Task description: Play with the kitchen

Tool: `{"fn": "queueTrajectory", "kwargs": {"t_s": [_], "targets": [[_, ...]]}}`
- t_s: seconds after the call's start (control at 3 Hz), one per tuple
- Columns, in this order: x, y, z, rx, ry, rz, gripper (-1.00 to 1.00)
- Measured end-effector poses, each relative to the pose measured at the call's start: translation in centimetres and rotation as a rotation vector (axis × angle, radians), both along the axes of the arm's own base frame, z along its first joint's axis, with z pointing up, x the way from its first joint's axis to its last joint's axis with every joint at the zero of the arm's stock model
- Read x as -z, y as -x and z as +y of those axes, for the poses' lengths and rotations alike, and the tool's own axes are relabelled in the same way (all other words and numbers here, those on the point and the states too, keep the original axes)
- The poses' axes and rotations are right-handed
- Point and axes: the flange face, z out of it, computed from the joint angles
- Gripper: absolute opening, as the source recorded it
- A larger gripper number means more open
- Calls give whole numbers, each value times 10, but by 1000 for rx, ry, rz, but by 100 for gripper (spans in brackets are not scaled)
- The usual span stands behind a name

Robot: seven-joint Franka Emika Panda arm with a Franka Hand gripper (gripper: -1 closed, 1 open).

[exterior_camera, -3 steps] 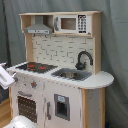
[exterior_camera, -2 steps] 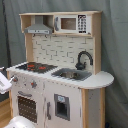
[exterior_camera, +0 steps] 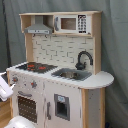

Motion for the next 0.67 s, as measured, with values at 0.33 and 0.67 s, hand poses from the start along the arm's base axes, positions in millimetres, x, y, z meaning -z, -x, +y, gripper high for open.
{"fn": "queueTrajectory", "kwargs": {"t_s": [0.33, 0.67], "targets": [[20, -5, -8, -9, -57, -5, 100], [41, -9, -15, -25, -120, -12, 100]]}}
